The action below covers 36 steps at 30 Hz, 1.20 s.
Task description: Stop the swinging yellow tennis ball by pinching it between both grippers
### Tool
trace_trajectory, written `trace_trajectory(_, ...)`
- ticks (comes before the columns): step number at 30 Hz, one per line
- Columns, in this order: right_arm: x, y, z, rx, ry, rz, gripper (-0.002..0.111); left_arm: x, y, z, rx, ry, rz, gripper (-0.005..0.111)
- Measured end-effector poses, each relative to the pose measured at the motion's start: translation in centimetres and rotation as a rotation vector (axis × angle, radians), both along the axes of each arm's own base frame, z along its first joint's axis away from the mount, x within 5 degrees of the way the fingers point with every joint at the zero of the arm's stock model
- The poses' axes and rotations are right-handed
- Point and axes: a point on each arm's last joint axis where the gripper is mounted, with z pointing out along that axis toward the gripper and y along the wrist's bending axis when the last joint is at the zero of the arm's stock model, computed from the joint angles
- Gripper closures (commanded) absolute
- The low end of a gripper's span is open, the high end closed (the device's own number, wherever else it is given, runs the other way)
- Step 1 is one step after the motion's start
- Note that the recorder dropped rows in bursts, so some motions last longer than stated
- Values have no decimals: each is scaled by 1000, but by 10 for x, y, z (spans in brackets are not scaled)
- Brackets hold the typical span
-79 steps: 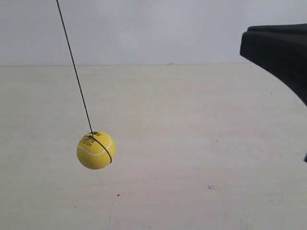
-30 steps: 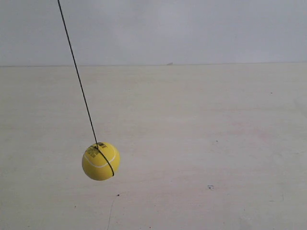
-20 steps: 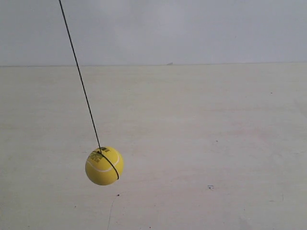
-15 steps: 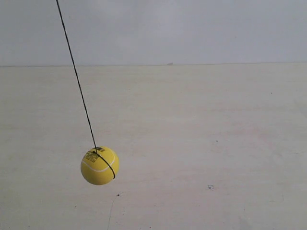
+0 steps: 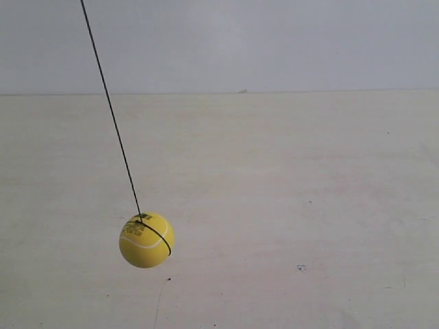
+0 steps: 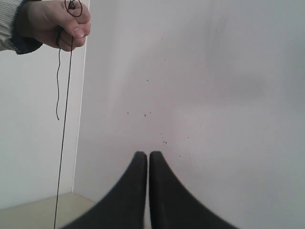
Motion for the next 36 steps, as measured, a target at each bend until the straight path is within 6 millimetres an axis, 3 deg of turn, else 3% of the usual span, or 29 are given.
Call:
trace_trajectory(10, 0, 0, 0, 0, 0, 0, 108, 8, 4, -39, 451, 442, 144, 102)
trace_trajectory(16, 0, 0, 0, 0, 0, 0, 108, 7, 4, -56, 504, 629, 99, 102)
trace_trajectory(36, 0, 0, 0, 2, 1, 1, 108, 6, 3, -57, 506, 634, 97, 102)
